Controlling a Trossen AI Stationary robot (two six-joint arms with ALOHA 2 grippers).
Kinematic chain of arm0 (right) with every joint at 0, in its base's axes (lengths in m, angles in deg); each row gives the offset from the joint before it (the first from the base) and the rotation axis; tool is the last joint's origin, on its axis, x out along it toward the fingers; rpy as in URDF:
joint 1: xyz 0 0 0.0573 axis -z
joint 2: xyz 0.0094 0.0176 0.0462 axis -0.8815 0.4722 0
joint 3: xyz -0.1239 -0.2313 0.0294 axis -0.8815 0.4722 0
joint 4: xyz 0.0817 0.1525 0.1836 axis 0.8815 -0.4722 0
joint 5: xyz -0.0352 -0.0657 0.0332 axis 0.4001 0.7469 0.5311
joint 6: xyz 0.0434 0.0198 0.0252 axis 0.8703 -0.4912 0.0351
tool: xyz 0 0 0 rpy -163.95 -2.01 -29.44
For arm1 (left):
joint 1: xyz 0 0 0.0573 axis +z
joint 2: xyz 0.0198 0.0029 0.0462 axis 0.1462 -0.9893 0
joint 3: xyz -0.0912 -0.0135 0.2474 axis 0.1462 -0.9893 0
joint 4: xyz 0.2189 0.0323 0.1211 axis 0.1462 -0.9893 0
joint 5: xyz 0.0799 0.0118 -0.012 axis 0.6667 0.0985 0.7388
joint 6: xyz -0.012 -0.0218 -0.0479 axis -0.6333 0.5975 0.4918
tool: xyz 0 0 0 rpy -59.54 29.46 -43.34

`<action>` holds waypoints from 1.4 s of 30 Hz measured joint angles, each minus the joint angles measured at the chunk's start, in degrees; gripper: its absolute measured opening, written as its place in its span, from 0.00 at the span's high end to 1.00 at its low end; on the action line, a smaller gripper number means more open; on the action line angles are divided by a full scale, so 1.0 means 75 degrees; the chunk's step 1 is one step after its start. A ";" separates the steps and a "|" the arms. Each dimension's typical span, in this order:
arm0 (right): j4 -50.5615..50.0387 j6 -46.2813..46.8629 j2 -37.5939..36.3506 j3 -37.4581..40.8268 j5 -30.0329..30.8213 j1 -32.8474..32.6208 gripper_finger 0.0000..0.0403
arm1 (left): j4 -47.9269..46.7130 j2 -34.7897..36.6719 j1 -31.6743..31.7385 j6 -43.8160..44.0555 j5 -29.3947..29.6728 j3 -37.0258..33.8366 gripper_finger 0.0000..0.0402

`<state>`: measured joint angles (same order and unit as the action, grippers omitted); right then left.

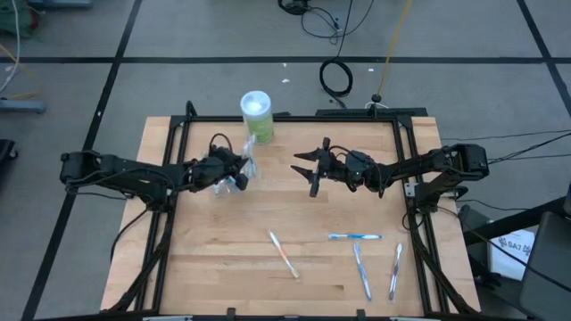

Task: Pick & Place toothbrushing station
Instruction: Put the right orange toothbrush into the transparent organizer, then put the orange toothbrush into the transparent organizer

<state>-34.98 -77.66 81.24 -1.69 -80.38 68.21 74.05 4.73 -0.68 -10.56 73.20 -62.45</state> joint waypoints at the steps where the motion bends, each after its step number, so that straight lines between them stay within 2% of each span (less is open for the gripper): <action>1: -0.0002 0.0002 0.0000 0.0000 0.0000 0.0000 0.59 | -0.0136 -0.0009 0.0003 0.0135 -0.0003 0.0000 0.91; 6: 0.0025 -0.0007 0.0000 0.0000 0.0000 0.0000 0.59 | -0.0208 -0.0006 0.0003 0.0337 -0.0006 0.0000 0.87; 10: 0.0058 -0.0008 0.0000 -0.0003 0.0000 0.0000 0.59 | -0.0225 -0.0006 0.0003 0.0376 -0.0019 0.0000 0.78; 16: 0.0055 -0.0018 0.0000 -0.0003 0.0000 0.0000 0.59 | -0.0408 -0.0006 0.0003 0.0528 -0.0522 0.0000 0.64; 21: 0.0055 -0.0023 0.0000 -0.0003 0.0000 0.0000 0.59 | -0.0424 0.0008 0.0007 0.0596 -0.0548 0.0002 0.57; 31: 0.0055 -0.0024 0.0000 -0.0003 0.0000 0.0000 0.59 | -0.0081 0.1061 -0.0190 0.0054 -0.0606 0.0020 0.55; 37: 0.0021 -0.0007 0.0000 -0.0003 0.0000 0.0000 0.59 | -0.0039 0.1750 -0.0624 -0.0426 -0.0618 0.0020 0.55; 42: 0.0015 -0.0004 0.0000 -0.0003 0.0000 0.0000 0.59 | -0.0016 0.1897 -0.1060 -0.0700 -0.0832 0.0020 0.57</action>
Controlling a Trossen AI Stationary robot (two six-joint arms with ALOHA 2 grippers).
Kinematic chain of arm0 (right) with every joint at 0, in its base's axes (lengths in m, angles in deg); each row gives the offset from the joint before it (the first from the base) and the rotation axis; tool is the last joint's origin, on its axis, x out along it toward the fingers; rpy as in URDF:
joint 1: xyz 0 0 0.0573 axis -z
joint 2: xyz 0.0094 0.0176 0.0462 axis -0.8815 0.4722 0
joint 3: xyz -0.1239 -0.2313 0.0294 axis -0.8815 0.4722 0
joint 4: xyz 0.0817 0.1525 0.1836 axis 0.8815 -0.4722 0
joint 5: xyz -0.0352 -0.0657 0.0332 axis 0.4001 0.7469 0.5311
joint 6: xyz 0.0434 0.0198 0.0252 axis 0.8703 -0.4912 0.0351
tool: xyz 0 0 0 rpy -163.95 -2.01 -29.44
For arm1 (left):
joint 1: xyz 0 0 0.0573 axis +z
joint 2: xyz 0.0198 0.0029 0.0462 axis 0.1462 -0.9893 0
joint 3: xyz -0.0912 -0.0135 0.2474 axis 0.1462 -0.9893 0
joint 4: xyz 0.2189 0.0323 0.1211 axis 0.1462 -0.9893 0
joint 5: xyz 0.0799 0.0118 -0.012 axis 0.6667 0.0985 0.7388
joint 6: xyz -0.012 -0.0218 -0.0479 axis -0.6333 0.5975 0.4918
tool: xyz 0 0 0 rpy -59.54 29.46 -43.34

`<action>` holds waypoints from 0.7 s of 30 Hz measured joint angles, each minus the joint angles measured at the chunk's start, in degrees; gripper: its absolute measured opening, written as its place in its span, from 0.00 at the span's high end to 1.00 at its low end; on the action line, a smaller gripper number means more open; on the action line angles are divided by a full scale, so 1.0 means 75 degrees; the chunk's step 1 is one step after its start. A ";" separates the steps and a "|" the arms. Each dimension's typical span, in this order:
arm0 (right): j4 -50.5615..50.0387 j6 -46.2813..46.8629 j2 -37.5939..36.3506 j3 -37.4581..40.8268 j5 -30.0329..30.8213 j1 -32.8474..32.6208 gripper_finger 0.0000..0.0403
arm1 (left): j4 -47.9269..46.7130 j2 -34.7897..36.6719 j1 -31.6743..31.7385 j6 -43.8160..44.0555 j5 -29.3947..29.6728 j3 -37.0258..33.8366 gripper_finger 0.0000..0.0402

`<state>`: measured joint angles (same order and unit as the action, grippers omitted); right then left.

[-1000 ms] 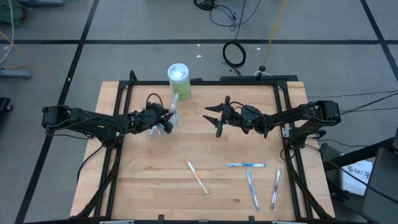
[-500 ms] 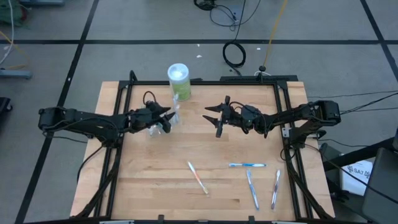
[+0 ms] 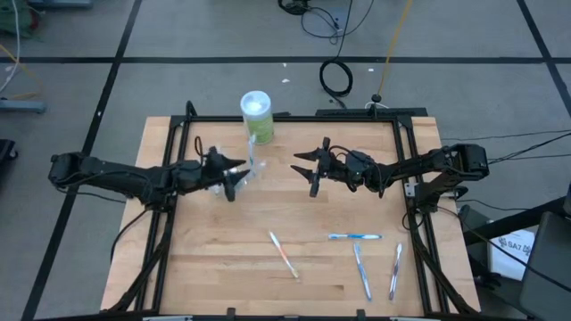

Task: Pick & Place toothbrushing station
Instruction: Put the orange toothbrush into the transparent organizer

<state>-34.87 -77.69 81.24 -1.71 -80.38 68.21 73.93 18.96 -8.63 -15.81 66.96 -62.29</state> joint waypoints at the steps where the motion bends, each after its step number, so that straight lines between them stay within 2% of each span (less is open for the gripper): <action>1: 0.0000 0.0000 0.0000 0.0000 0.0000 0.0000 0.59 | 0.0025 0.0002 -0.0054 -0.0062 -0.0251 0.0000 0.58; 5: 0.0002 0.0000 0.0000 0.0000 0.0000 0.0000 0.59 | 0.0358 0.0000 -0.0220 -0.0159 -0.1500 0.0000 0.60; 8: 0.0003 0.0002 0.0000 0.0000 0.0000 0.0000 0.59 | 0.0629 0.0000 -0.0357 -0.0263 -0.2067 0.0000 0.61; 15: 0.0006 0.0003 0.0000 0.0000 -0.0002 0.0000 0.59 | 0.0978 -0.0011 -0.0747 -0.0440 -0.2173 0.0000 0.62; 21: -0.0013 0.0009 0.0000 0.0000 -0.0003 -0.0008 0.59 | 0.1835 -0.0797 -0.1247 -0.0744 -0.2373 0.0140 0.62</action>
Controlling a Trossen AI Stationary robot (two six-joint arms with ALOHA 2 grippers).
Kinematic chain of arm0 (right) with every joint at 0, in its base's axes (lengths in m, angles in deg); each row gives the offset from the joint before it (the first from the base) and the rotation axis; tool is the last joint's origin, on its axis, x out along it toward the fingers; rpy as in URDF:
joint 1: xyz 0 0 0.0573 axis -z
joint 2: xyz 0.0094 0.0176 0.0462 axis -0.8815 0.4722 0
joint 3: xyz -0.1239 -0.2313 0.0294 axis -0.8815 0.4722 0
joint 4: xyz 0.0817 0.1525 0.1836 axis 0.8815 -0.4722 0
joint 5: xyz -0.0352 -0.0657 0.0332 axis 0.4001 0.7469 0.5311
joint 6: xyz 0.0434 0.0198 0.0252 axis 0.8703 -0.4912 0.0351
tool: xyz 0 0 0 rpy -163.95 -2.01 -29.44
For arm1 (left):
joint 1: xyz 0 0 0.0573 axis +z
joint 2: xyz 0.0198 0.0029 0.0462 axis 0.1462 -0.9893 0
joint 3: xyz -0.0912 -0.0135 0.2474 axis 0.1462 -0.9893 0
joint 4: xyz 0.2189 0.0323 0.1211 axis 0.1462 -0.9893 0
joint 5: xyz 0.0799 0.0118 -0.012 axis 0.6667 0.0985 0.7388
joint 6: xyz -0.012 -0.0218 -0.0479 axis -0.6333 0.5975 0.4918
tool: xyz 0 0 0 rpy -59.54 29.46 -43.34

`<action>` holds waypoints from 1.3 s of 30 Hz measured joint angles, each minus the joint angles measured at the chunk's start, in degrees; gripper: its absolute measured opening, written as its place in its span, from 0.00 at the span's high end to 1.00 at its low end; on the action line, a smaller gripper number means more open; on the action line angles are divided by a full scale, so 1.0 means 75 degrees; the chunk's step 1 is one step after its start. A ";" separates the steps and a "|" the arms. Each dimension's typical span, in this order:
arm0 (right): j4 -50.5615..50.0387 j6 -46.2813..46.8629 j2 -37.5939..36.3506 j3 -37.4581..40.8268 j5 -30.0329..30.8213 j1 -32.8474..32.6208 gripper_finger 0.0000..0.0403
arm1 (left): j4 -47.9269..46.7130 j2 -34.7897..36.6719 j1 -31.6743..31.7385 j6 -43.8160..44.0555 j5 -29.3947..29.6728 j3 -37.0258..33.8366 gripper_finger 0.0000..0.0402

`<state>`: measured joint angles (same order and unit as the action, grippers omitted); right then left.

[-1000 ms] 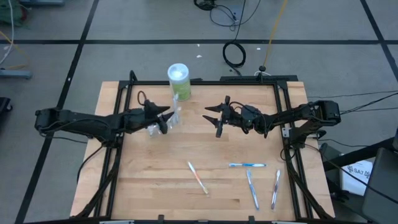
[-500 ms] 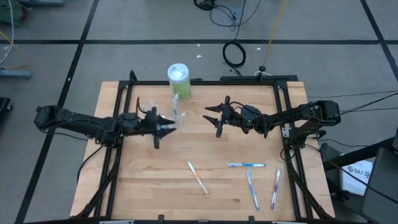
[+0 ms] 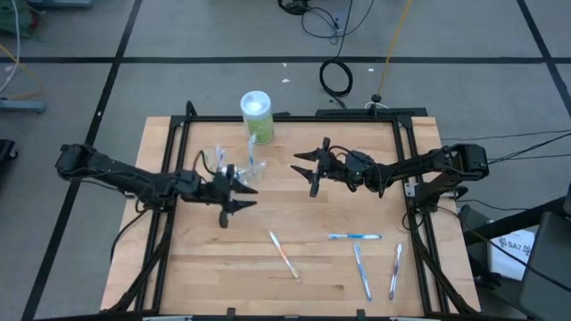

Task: Pick & Place toothbrushing station
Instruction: Put the orange toothbrush into the transparent organizer

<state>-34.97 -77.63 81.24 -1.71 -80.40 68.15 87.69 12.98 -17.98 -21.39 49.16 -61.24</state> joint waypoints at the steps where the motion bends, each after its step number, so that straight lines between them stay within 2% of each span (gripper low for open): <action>1: -0.0021 0.0000 0.0000 0.0000 0.0000 -0.0010 0.59 | 0.0026 -0.0224 -0.0077 -0.0079 -0.0012 0.0147 0.62; 3: -0.0118 0.0000 0.0000 0.0000 -0.0044 -0.0052 0.59 | -0.0091 -0.0724 -0.0222 -0.0283 -0.0021 0.0458 0.62; 6: -0.0230 0.0144 0.0003 0.0000 -0.0693 -0.0129 0.59 | -0.0587 -0.1501 -0.0390 -0.0600 -0.0030 0.1080 0.62; 10: -0.0241 0.0962 0.0003 0.0000 -0.1317 -0.0271 0.59 | -0.1426 -0.2429 -0.0621 -0.0857 -0.0030 0.2011 0.62; 16: -0.0477 0.1430 0.0003 0.0000 -0.1381 -0.0617 0.59 | -0.2043 -0.3600 -0.1155 -0.1147 -0.0024 0.3158 0.60; 20: -0.1344 0.1396 0.0005 0.0000 -0.1380 -0.0877 0.59 | -0.2051 -0.4193 -0.1578 -0.1402 -0.0006 0.3659 0.55; 24: -0.1889 0.1508 0.0006 0.0000 -0.1378 -0.1016 0.59 | -0.2055 -0.4635 -0.1886 -0.1619 -0.0014 0.3898 0.49; 30: -0.2375 0.2670 0.0003 0.0000 -0.1372 -0.1238 0.59 | -0.1866 -0.5310 -0.1981 -0.1340 -0.0288 0.3922 0.47; 35: -0.2546 0.2384 0.0006 0.0006 -0.1376 -0.1486 0.59 | -0.0840 -0.6205 -0.2066 -0.1300 -0.0745 0.3980 0.47; 39: -0.2514 0.2394 0.0006 0.0006 -0.1374 -0.1629 0.59 | -0.0836 -0.6844 -0.2081 -0.1326 -0.0942 0.4135 0.47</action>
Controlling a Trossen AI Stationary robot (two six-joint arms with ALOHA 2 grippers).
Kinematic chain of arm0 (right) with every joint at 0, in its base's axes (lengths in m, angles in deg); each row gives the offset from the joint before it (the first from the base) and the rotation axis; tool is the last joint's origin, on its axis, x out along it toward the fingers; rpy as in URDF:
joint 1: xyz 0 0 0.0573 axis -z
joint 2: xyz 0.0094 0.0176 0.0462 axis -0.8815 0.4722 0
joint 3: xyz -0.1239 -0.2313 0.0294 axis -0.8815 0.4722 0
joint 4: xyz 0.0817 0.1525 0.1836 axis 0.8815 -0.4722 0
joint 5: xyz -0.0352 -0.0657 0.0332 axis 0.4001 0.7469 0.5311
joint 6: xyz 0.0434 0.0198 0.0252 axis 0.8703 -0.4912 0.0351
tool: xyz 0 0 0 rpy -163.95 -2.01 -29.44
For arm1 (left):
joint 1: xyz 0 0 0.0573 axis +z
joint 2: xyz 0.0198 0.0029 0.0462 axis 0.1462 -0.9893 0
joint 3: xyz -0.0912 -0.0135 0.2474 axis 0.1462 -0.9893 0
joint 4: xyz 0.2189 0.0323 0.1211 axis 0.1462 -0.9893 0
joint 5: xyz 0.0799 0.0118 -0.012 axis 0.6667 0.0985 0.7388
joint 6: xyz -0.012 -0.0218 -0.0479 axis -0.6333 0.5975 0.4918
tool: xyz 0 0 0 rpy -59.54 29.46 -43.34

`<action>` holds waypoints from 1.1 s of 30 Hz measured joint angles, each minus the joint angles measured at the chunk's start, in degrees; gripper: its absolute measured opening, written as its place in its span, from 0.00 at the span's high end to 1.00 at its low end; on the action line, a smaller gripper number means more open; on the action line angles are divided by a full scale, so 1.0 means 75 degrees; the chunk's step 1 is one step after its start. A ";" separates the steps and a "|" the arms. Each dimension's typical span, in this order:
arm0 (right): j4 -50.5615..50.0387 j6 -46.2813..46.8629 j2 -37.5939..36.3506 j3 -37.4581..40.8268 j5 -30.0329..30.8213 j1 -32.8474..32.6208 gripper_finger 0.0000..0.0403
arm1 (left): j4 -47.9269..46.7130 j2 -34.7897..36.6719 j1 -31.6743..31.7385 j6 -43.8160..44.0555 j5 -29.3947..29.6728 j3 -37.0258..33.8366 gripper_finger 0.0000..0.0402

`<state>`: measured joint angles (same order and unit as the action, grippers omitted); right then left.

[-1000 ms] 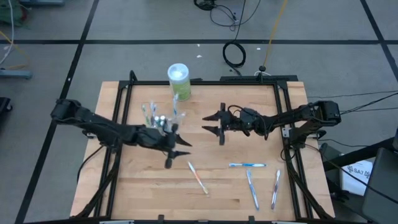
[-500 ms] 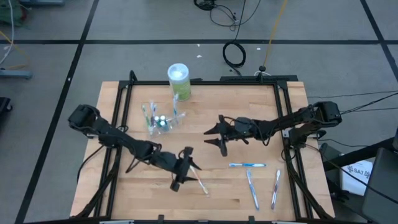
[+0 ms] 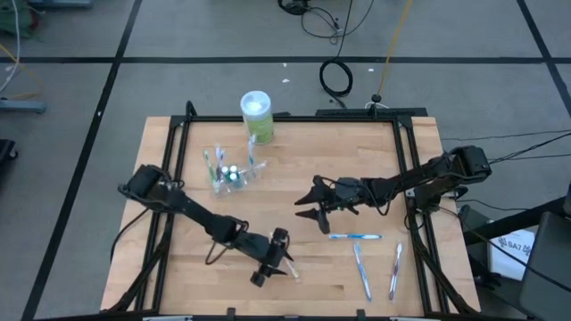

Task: Pick & Place toothbrushing station
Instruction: Put the orange toothbrush into the transparent organizer

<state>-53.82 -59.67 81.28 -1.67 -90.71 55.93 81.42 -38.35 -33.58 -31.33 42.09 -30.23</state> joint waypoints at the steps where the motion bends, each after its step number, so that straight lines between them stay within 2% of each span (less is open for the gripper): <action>1: -0.0002 0.0000 0.0000 0.0000 0.0004 -0.0042 0.59 | -0.0045 -0.0124 0.0027 -0.0027 -0.0041 -0.0006 0.47; 10: -0.0185 -0.0083 0.0000 -0.0003 0.0002 -0.0185 0.59 | 0.0015 -0.0852 0.0401 0.0272 -0.0404 0.0017 0.47; 17: -0.0229 -0.0568 0.0000 -0.0003 0.0003 -0.0178 0.59 | -0.0449 -0.0860 0.0497 0.0128 -0.0803 0.0018 0.50; 27: -0.0193 -0.0599 0.0000 -0.0003 0.0004 -0.0178 0.59 | -0.0981 -0.0848 0.0515 0.0253 -0.0789 0.0244 0.81; 33: -0.0175 -0.0602 -0.0002 -0.0003 0.0002 -0.0178 0.59 | -0.2768 -0.0850 0.0488 0.0186 -0.0810 0.1115 0.97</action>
<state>-55.14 -64.18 81.27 -1.69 -90.70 54.60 60.66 -44.73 -29.92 -29.93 36.02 -21.87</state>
